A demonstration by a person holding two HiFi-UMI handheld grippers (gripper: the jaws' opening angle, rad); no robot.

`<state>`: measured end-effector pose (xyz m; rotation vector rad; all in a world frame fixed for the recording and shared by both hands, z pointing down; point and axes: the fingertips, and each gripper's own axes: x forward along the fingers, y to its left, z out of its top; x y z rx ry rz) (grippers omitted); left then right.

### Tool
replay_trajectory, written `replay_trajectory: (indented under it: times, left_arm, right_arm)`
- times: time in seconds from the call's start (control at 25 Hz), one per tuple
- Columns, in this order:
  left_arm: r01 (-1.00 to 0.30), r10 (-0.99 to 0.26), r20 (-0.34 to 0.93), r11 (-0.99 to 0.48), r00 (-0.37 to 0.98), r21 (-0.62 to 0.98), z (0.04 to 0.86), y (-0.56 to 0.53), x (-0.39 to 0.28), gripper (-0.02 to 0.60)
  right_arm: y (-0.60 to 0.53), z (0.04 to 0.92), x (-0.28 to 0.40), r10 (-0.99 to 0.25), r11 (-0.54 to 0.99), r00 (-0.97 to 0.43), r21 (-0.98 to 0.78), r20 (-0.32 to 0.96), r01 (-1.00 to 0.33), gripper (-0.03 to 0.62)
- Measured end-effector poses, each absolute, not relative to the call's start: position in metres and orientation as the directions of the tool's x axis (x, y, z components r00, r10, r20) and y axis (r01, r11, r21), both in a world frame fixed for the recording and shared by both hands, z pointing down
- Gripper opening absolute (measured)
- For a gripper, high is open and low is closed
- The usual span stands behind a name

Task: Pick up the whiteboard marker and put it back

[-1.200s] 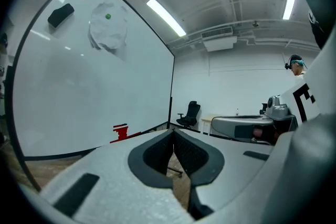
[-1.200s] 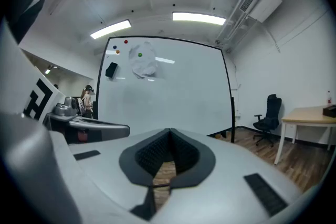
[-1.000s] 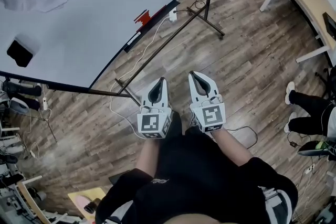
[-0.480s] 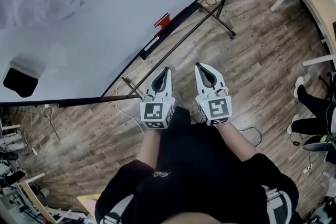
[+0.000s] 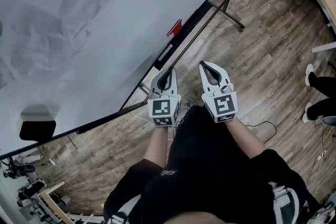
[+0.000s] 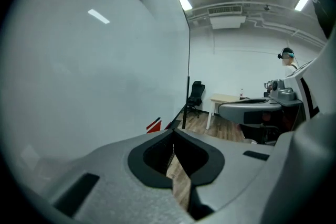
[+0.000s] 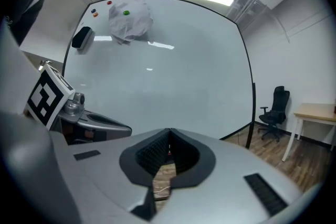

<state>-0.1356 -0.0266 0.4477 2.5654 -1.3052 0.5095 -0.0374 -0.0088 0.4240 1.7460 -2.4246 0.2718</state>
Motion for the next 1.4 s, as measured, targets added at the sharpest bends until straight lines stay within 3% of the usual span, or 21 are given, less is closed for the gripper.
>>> replay_trajectory:
  times: [0.32, 0.8, 1.4]
  left_arm:
    - [-0.822, -0.728, 0.514, -0.564, 0.454, -0.074, 0.473, -0.068, -0.115, 0.008]
    - [-0.785, -0.625, 0.761, -0.555, 0.175, -0.275, 0.553, -0.101, -0.126, 0.008]
    - [-0.725, -0.544, 0.838, -0.596, 0.048, -0.346, 0.622, -0.117, -0.16, 0.009]
  right_arm:
    - [-0.051, 0.436, -0.019, -0.888, 0.387, -0.4, -0.1, 0.225, -0.917, 0.003]
    - [-0.079, 0.5, 0.012, -0.806, 0.472, -0.51, -0.195, 0.301, -0.86, 0.003]
    - [-0.105, 0.539, -0.004, -0.805, 0.424, -0.48, -0.227, 0.35, -0.877, 0.003]
